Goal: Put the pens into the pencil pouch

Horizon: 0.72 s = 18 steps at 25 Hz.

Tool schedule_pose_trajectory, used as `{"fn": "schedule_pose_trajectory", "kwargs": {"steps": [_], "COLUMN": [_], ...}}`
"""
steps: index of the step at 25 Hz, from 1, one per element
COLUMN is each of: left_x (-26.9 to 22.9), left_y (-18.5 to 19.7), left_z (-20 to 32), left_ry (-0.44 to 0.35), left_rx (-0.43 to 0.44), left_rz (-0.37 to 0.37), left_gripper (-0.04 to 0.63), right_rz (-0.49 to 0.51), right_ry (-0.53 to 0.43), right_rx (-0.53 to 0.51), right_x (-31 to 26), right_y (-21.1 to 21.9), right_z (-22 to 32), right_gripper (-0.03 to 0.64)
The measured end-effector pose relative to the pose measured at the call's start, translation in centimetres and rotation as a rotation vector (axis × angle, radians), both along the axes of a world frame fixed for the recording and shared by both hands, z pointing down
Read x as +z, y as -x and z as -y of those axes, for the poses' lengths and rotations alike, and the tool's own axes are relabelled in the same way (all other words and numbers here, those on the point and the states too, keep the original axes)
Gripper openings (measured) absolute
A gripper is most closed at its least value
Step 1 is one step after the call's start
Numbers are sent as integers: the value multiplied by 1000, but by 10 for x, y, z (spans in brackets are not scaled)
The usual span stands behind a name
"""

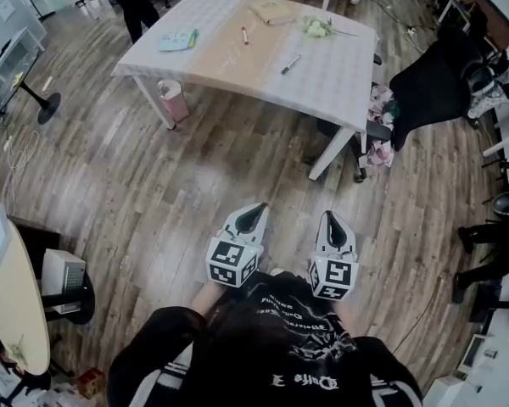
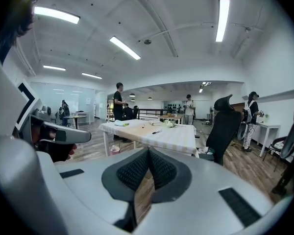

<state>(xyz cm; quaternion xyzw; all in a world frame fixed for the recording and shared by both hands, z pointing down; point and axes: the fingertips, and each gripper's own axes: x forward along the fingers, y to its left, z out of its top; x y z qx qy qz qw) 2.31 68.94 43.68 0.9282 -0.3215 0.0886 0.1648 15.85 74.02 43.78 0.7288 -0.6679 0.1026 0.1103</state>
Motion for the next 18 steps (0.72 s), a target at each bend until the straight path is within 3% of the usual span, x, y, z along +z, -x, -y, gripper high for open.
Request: {"fn": "schedule_pose_trajectory", "kwargs": {"steps": [5, 11, 18], "left_x": [8, 17, 26], "left_y": [15, 22, 9], "left_z": [8, 24, 63], "left_ry": [4, 27, 16], "left_rx": [46, 27, -25], "left_rz": [9, -7, -2], "left_gripper": [20, 20, 20], "right_rz": [14, 22, 28], "right_ry": [7, 30, 10], "right_rx": [29, -13, -59], "right_x": [8, 23, 30], "right_y": [19, 34, 15], "right_z": [8, 23, 73], "right_gripper": [9, 9, 9]}}
